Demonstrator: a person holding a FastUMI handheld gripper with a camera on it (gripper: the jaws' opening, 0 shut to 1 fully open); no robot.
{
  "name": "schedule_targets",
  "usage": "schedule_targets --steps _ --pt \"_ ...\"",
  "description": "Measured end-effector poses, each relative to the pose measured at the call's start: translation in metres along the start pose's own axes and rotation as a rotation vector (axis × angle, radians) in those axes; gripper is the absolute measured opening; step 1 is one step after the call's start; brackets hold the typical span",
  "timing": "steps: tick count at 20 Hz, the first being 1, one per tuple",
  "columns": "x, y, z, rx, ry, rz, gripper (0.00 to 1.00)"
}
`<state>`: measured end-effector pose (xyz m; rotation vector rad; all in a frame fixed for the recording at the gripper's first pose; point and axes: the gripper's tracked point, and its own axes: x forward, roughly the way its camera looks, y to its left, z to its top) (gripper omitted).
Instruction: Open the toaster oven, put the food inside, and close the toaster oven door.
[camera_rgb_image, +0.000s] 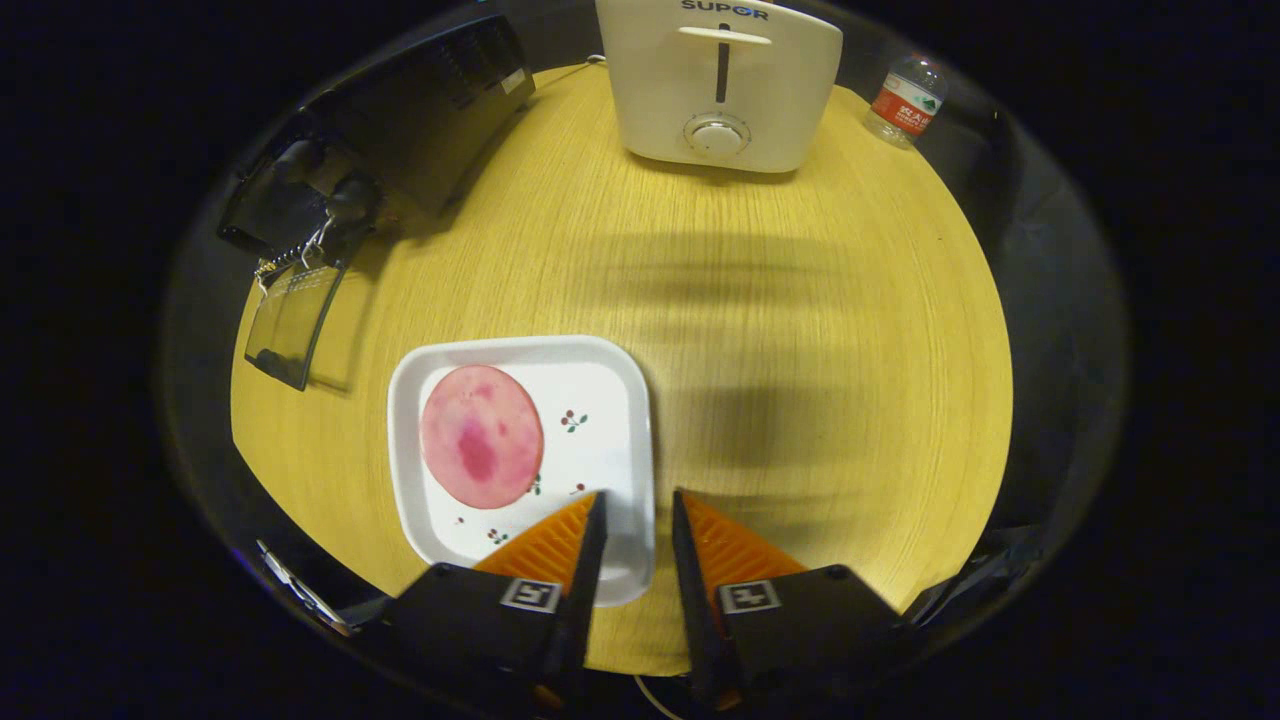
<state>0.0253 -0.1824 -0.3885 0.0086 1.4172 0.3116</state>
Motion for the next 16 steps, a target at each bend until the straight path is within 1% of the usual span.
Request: schedule_targets --steps 1,2,4,6,7,8,9,12,16 --pt "0.001 -0.001 0.001 -0.003 0.006 0.004 0.29" --pt "0.000 -0.003 0.000 -0.009 0.002 0.008 0.29" --pt "-0.001 -0.004 0.001 -0.022 -0.002 0.038 0.21" --pt "-0.001 -0.006 0.001 0.004 0.016 0.062 0.21" --pt "0.000 -0.007 0.004 0.022 0.014 0.078 0.14" --pt "0.000 -0.007 0.001 0.033 0.016 0.099 0.11" --pt "-0.002 -0.007 0.000 0.036 0.016 0.120 0.04" --pt "-0.001 -0.006 -0.002 0.047 0.031 0.170 0.02" --pt "0.002 -0.001 -0.008 0.070 0.043 0.186 0.02"
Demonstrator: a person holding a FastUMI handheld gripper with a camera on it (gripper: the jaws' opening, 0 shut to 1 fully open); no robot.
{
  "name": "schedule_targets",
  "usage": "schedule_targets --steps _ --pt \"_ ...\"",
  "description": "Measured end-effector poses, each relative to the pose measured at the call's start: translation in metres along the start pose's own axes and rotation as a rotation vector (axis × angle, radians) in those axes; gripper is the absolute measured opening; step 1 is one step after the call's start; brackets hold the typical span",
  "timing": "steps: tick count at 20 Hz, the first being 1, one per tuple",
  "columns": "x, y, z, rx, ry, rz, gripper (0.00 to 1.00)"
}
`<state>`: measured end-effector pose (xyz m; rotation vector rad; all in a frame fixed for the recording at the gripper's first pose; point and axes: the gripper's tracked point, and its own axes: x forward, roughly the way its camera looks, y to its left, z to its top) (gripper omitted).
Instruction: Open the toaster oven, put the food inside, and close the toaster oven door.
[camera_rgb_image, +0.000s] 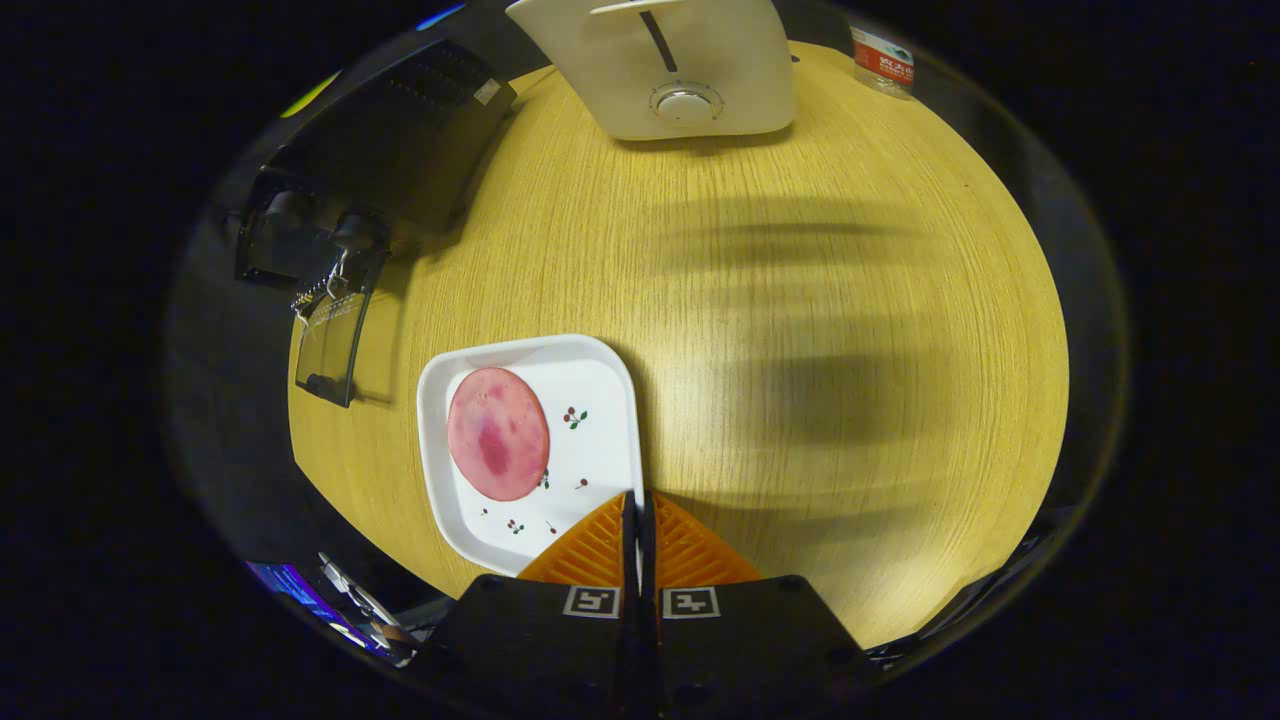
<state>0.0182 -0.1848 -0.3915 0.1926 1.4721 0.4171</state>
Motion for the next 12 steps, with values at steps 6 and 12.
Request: schedule_targets --steps 6,12 --pt "-0.004 0.006 -0.006 0.112 -0.056 0.020 0.01" --pt "-0.016 0.015 -0.011 0.265 -0.172 0.097 0.02"
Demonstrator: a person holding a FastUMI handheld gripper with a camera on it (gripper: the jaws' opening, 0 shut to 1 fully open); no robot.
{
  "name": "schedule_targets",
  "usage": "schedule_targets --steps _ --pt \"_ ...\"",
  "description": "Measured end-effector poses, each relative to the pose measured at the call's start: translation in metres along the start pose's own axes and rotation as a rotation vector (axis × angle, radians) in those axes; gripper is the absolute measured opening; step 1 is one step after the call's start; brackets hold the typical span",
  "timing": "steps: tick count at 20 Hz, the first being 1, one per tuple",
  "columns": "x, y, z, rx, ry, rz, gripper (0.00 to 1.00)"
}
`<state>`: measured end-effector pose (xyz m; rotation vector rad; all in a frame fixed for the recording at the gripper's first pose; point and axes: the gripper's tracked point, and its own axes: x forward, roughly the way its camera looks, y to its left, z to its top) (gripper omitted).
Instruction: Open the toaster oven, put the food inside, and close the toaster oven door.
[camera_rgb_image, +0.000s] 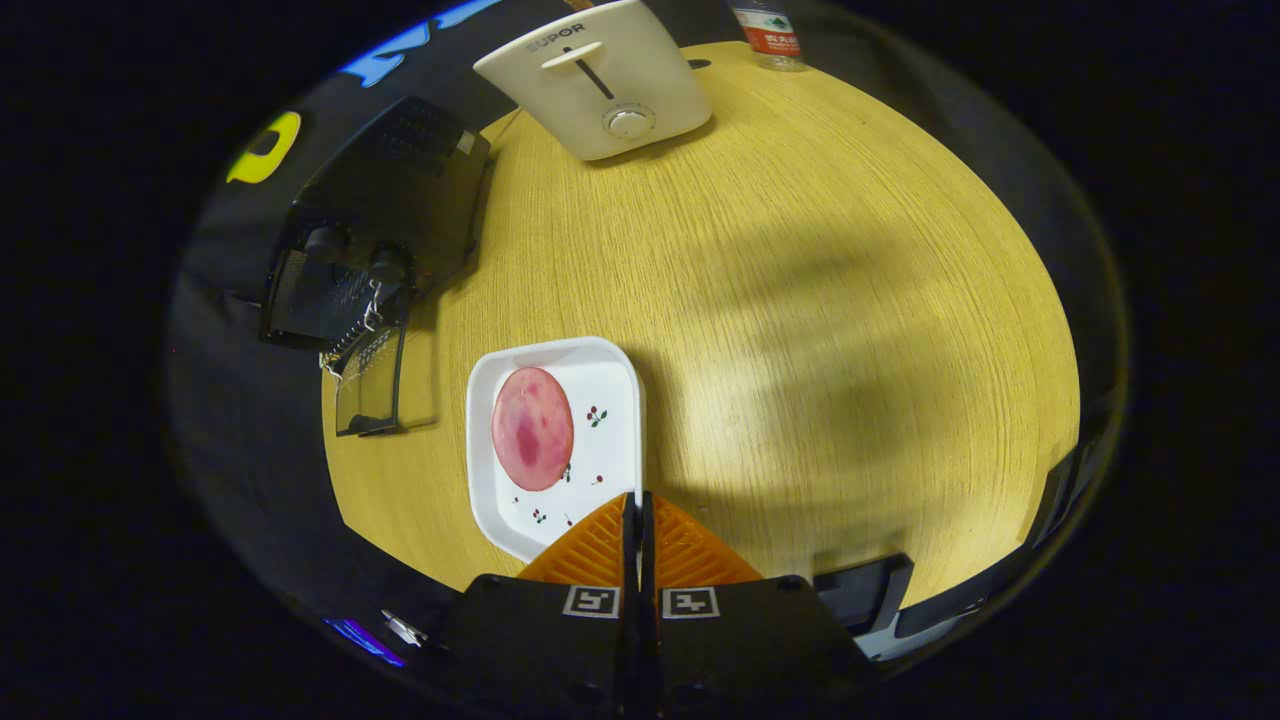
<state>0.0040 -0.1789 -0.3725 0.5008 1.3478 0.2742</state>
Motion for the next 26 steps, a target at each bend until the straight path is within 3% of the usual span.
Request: schedule_targets --steps 5,11,19,26 --pt "0.001 0.005 -0.009 0.064 -0.080 0.022 0.02" --pt "-0.013 0.035 -0.013 0.155 -0.192 0.130 0.02" --pt "-0.046 0.122 -0.026 0.192 -0.285 0.291 0.01" --pt "-0.028 0.189 -0.011 0.165 -0.275 0.332 0.01"
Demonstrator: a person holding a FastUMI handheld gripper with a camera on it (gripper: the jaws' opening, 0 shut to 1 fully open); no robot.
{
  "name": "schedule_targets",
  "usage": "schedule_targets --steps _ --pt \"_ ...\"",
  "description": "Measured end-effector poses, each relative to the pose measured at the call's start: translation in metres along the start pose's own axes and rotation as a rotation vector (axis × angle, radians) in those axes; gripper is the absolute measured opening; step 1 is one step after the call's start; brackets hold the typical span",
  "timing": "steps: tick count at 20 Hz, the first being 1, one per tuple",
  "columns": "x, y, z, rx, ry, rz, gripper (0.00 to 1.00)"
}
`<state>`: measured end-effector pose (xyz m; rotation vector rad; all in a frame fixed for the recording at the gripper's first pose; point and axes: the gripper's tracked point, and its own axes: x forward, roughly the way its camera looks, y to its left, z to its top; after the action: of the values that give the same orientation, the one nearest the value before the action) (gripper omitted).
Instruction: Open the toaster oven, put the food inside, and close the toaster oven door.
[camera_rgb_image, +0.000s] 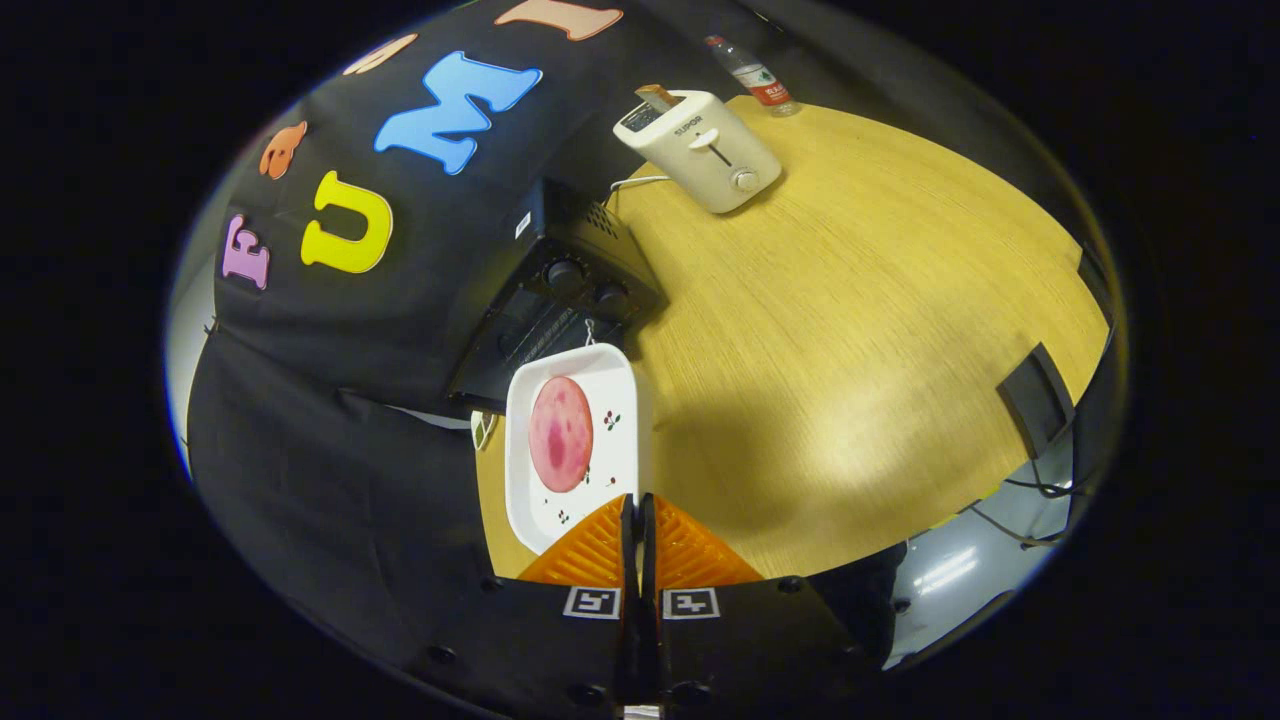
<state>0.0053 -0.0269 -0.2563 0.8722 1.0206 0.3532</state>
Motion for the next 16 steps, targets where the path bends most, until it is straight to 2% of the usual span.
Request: schedule_targets --steps 3,8,16 --pt "0.020 0.027 -0.003 0.005 0.012 0.031 0.01" --pt "0.063 0.052 -0.011 -0.004 0.066 0.030 0.01" --pt "0.140 0.075 0.006 0.098 0.062 0.048 0.02"
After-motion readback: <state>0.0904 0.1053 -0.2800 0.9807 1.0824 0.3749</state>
